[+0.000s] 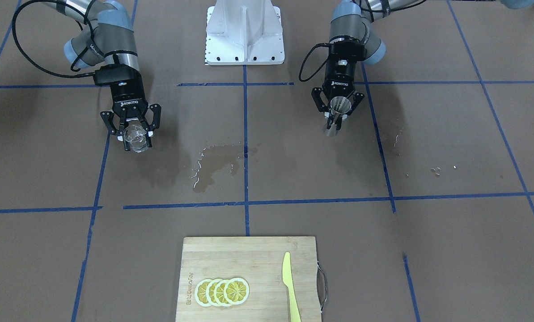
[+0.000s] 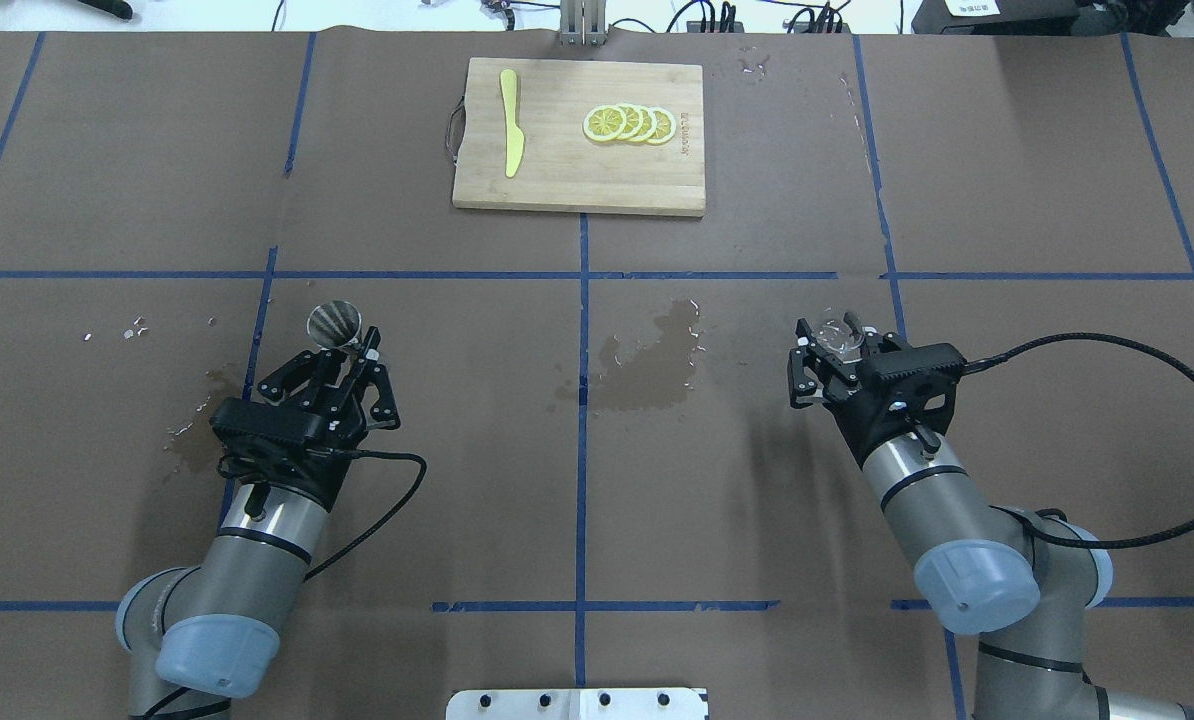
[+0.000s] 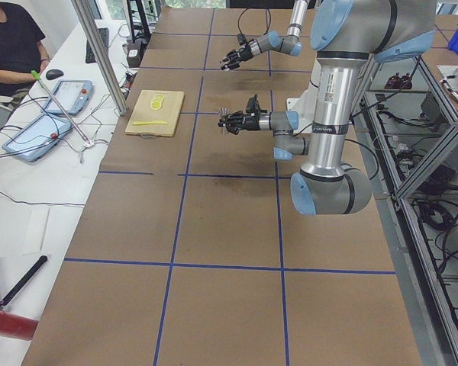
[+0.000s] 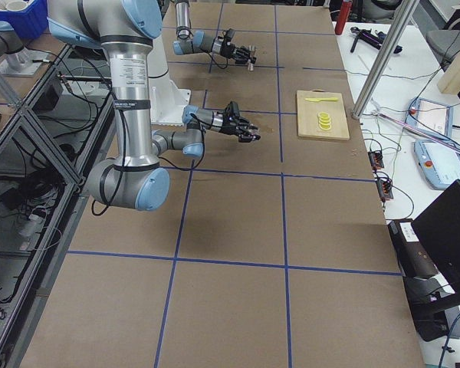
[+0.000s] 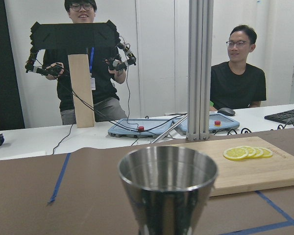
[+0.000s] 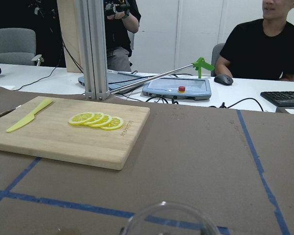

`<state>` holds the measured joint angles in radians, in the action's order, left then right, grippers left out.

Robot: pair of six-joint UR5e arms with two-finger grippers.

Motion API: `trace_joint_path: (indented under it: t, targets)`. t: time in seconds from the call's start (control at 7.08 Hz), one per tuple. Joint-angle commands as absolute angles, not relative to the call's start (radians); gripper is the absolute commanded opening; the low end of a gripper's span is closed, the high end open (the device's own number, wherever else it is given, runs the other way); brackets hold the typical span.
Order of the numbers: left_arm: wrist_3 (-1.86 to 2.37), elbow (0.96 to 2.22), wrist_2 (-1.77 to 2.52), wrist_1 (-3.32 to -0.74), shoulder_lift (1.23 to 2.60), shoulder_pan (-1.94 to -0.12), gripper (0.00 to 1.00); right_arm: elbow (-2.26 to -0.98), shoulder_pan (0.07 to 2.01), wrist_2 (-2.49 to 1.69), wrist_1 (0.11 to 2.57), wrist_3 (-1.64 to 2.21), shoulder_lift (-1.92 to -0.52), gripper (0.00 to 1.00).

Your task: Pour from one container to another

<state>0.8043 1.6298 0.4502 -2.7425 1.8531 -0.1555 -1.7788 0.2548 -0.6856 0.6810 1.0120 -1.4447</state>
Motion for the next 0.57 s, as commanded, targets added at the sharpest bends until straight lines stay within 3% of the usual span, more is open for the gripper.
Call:
trace_joint_path:
  t: [0.0,0.42]
  targets:
    - [0.796,1.571,0.512,-2.746,1.924,-0.147,0.0,-1.903,0.252,-0.689,0.88,0.997,-1.401,0.08]
    - [0.712,1.557,0.75,-2.755,1.994,-0.189,0.0,-1.91,0.249,-0.709,1.026,0.95,-1.245,0.06]
